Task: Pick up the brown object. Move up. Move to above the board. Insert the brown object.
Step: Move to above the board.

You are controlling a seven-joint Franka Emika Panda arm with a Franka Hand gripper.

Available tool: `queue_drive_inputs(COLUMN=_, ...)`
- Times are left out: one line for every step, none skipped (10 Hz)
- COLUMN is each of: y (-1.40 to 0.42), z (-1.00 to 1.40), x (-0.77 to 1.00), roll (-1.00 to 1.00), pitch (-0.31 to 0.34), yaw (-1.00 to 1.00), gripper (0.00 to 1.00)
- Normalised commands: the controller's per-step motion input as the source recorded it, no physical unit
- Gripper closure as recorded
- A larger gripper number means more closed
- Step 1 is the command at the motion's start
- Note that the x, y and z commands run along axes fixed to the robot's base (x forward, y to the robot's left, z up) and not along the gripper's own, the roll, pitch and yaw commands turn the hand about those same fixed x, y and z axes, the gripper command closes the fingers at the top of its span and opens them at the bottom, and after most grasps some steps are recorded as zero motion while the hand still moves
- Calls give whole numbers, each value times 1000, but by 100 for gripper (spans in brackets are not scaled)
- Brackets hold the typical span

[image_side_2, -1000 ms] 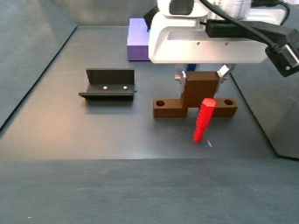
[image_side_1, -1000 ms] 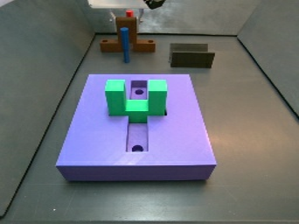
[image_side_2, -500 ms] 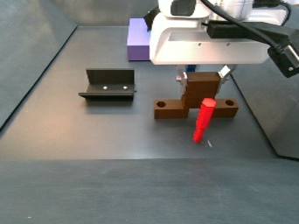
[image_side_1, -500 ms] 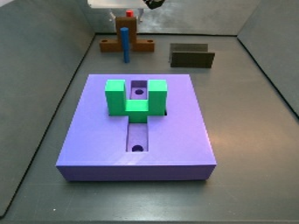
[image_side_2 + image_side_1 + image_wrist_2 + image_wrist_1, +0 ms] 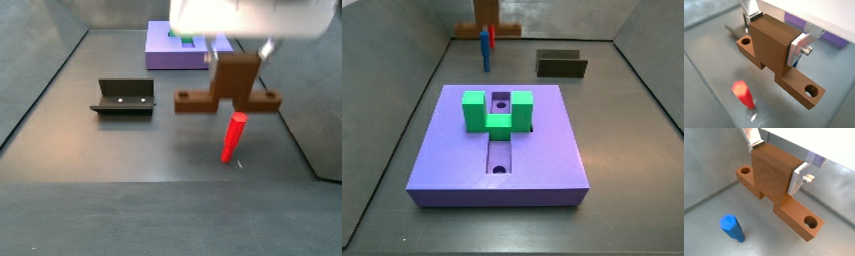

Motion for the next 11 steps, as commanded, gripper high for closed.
queue_drive_inputs(y=2, z=1400, x=-44, roll=17, pitch=36, yaw=0, gripper=100)
queue_drive_inputs(y=12, z=1400, x=-3, roll=34, pitch=21, yaw=6, gripper=100)
queue_drive_inputs(y=17, z=1400, x=66, roll=1, pitch=74, yaw=7, gripper=100)
queue_drive_inputs(y=7, z=618, x=27, roll=-7, pitch=86, yaw=-2, gripper=100)
queue_drive_inputs(y=-1400, z=139, x=264, roll=1, pitch=337, yaw=-230, gripper=100)
queue_drive_inputs(y=-1400, z=95, x=264, roll=20, pitch=322, yaw=-179, gripper=100)
queue_drive_inputs(y=-1400, z=97, x=268, roll=34, pitch=289, yaw=-104, gripper=100)
queue_drive_inputs(y=-1400, z=95, x=285, roll=-49, pitch=186, yaw=-41, gripper=100)
queue_drive_inputs(y=-1400, z=97, x=293, roll=-19, pitch=158, yaw=-20, gripper=100)
queue_drive_inputs(y=-1400, z=104, x=304, roll=-21, pitch=149, yaw=-4, gripper=100)
queue_drive_inputs(y=-1400, z=107, x=315, roll=-35, pitch=143, yaw=-1, gripper=100)
